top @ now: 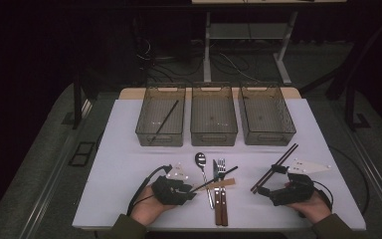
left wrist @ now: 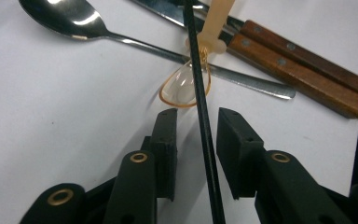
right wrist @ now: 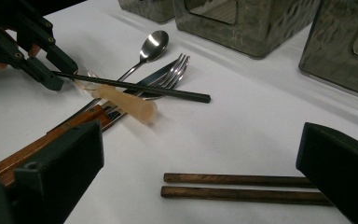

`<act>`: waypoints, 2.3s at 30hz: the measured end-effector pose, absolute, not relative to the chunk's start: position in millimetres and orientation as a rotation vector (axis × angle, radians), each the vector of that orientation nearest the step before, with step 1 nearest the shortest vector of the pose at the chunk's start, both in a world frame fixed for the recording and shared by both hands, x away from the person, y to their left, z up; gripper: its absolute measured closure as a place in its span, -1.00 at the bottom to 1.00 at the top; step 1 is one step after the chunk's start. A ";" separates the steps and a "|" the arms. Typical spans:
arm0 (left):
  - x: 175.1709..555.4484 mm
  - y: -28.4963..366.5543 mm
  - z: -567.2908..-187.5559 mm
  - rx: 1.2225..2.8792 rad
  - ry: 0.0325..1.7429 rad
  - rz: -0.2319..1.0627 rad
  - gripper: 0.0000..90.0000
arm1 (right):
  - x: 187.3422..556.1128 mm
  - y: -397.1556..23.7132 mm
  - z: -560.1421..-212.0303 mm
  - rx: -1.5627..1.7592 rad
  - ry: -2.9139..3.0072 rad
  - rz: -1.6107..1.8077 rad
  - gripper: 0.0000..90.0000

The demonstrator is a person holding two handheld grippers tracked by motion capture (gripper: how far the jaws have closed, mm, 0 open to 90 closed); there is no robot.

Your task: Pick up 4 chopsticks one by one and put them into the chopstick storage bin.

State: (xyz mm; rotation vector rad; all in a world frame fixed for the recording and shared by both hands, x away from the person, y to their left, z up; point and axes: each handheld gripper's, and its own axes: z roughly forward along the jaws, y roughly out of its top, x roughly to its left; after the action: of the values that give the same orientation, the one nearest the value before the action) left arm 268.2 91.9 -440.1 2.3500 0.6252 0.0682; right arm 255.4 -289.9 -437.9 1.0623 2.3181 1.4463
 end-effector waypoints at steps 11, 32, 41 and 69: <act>267.9 89.4 -440.0 2.366 0.640 0.067 0.81 | 255.3 -289.8 -437.9 1.060 2.319 1.446 -0.99; 267.7 91.9 -436.3 2.351 0.690 0.076 0.89 | 255.2 -290.0 -437.5 1.060 2.316 1.450 -0.99; 268.5 96.1 -431.4 2.337 0.669 0.092 0.89 | 254.7 -290.3 -437.1 1.064 2.313 1.452 -0.99; 273.1 113.8 -419.4 2.243 0.653 0.114 0.89 | 254.9 -289.5 -437.2 1.060 2.320 1.451 -0.99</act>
State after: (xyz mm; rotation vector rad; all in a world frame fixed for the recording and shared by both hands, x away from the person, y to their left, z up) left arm 273.1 113.8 -419.4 2.2434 0.6528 0.1145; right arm 254.9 -289.5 -437.2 1.0602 2.3200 1.4512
